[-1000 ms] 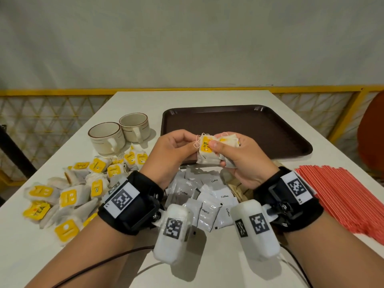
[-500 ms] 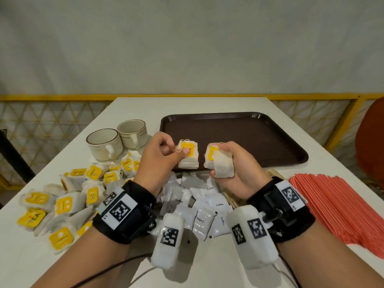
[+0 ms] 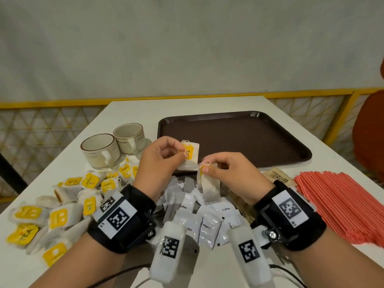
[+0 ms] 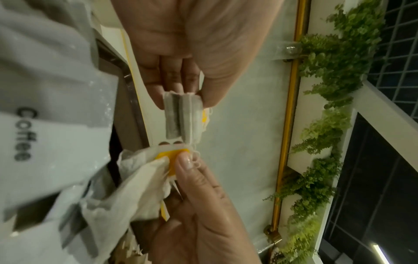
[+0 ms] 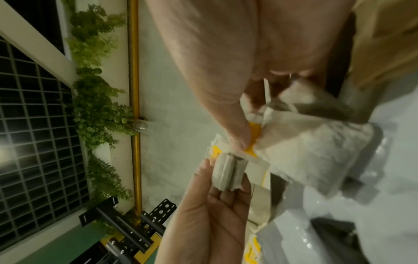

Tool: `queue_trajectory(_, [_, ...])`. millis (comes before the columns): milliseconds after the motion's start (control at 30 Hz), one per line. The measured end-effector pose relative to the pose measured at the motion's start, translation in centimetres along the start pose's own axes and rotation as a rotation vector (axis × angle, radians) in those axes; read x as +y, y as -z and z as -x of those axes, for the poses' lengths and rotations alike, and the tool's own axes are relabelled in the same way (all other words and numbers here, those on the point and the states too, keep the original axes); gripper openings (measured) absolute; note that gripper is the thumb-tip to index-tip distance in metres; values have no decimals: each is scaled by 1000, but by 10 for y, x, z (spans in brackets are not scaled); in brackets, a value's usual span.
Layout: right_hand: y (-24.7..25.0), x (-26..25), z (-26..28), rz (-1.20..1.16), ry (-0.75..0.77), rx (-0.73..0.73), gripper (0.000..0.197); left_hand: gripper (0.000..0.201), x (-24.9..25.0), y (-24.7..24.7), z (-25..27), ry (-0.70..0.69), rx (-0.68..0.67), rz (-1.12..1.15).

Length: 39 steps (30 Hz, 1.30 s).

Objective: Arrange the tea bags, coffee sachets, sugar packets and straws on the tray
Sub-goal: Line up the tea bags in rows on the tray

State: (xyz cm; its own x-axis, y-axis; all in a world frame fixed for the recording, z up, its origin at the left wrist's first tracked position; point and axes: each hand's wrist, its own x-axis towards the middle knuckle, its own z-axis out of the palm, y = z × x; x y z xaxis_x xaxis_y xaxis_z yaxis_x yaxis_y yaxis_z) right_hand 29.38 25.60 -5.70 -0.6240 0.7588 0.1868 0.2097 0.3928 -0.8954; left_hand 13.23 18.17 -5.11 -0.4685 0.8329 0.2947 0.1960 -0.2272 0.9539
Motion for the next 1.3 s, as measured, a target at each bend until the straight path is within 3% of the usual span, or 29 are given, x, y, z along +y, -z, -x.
queue_trajectory(100, [4, -1, 0, -19, 41, 47, 12, 20, 0, 2, 6, 6, 14, 47])
queue_trajectory(333, [19, -12, -2, -368, 142, 230, 18, 17, 1, 3, 8, 17, 40, 36])
queue_trajectory(500, [22, -22, 4, -548, 184, 43, 24, 10, 2, 1, 8, 2, 27, 35])
queue_trajectory(600, [19, -20, 4, -514, 141, -49, 24, 8, 1, 0, 8, 19, 27, 59])
queue_trajectory(800, [10, -14, 3, -407, 71, -54, 23, 7, 1, 0, 10, 55, -64, 89])
queue_trajectory(1033, [7, -13, 1, -439, 50, 79, 27, 6, 3, -5, 12, 81, -127, 138])
queue_trajectory(1200, [4, -10, 1, -370, 67, 131, 26, 27, 2, -7, 14, 98, -126, 155])
queue_trajectory(1300, [5, -9, 1, -368, 38, 104, 23, 15, 2, -6, 14, 85, -108, 106])
